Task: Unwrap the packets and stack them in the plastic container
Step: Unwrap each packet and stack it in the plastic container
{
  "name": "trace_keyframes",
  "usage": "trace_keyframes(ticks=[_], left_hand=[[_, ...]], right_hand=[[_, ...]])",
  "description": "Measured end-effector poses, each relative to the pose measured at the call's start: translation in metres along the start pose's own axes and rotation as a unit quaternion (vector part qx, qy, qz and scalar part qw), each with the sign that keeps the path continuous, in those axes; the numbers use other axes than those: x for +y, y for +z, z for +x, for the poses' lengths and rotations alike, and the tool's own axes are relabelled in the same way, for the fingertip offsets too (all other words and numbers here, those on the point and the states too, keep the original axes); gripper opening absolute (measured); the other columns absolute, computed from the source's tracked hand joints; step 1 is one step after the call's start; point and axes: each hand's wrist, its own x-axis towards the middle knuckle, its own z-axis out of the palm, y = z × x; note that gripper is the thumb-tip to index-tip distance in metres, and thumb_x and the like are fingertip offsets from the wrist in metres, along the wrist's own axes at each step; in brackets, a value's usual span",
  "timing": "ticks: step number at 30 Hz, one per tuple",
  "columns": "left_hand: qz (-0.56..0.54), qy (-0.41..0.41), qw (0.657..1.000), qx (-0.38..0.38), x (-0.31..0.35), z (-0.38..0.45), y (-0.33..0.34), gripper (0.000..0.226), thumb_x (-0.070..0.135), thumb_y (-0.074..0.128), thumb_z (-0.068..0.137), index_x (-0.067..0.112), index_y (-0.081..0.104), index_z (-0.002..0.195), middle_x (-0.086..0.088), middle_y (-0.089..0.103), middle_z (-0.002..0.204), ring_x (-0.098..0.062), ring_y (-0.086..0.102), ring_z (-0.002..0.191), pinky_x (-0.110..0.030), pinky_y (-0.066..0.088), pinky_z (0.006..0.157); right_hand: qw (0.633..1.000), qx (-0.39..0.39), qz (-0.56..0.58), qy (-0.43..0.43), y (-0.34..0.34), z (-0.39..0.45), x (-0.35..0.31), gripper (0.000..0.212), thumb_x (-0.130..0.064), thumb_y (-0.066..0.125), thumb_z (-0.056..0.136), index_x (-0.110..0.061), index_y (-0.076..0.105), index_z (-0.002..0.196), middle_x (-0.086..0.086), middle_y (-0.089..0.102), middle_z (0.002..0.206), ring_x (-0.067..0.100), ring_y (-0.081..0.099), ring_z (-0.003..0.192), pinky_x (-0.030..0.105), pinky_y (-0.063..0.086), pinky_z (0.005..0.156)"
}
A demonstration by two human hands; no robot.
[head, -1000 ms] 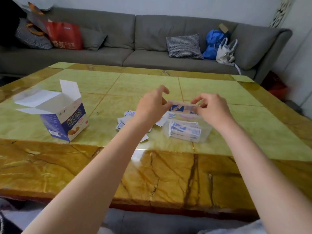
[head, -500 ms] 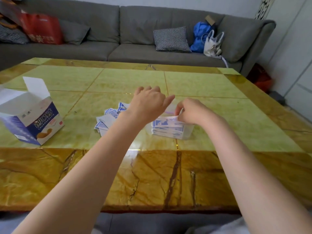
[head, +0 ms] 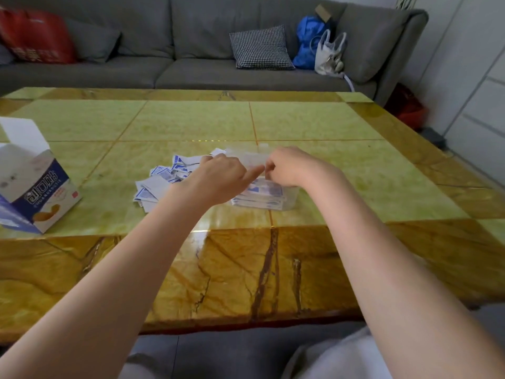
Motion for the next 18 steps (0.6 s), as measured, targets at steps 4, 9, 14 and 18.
trace_keyframes(ticks=[4, 9, 14, 18], left_hand=[[0.021, 0.012, 1.000, 0.020, 0.001, 0.000, -0.001, 0.061, 0.049, 0.016, 0.096, 0.008, 0.061, 0.091, -0.011, 0.055, 0.091, -0.030, 0.051, 0.100, -0.038, 0.032, 0.086], [0.077, -0.018, 0.993, 0.085, 0.003, -0.002, -0.012, 0.063, 0.048, 0.012, 0.096, 0.011, 0.059, 0.074, -0.005, 0.061, 0.085, -0.028, 0.052, 0.103, -0.042, 0.024, 0.101], [0.111, -0.048, 0.991, 0.050, 0.007, -0.006, -0.009, 0.069, 0.048, 0.009, 0.096, 0.011, 0.065, 0.079, -0.011, 0.066, 0.092, -0.028, 0.045, 0.118, -0.046, 0.010, 0.112], [0.102, -0.033, 0.993, 0.042, 0.011, -0.008, -0.004, 0.069, 0.047, 0.008, 0.096, 0.010, 0.064, 0.079, -0.009, 0.062, 0.083, -0.028, 0.050, 0.114, -0.048, 0.004, 0.114]], right_hand=[[1.000, 0.004, 0.007, 0.001, -0.002, -0.002, 0.000, 0.026, -0.011, 0.045, 0.093, -0.009, 0.065, 0.110, 0.011, 0.063, 0.107, 0.027, 0.060, 0.093, 0.030, 0.047, 0.073], [0.996, 0.074, -0.050, 0.017, -0.019, -0.008, -0.002, 0.022, -0.016, 0.045, 0.091, -0.009, 0.061, 0.105, 0.009, 0.063, 0.096, 0.028, 0.057, 0.078, 0.029, 0.046, 0.070], [0.993, -0.073, 0.006, 0.091, -0.020, -0.020, -0.009, 0.050, -0.042, 0.030, 0.099, -0.008, 0.040, 0.134, 0.016, 0.054, 0.122, 0.022, 0.061, 0.047, 0.021, 0.040, 0.042], [0.987, -0.098, 0.050, 0.115, -0.008, -0.015, -0.007, 0.054, -0.043, 0.024, 0.099, -0.009, 0.028, 0.142, 0.022, 0.042, 0.136, 0.021, 0.059, 0.034, 0.018, 0.039, 0.034]])
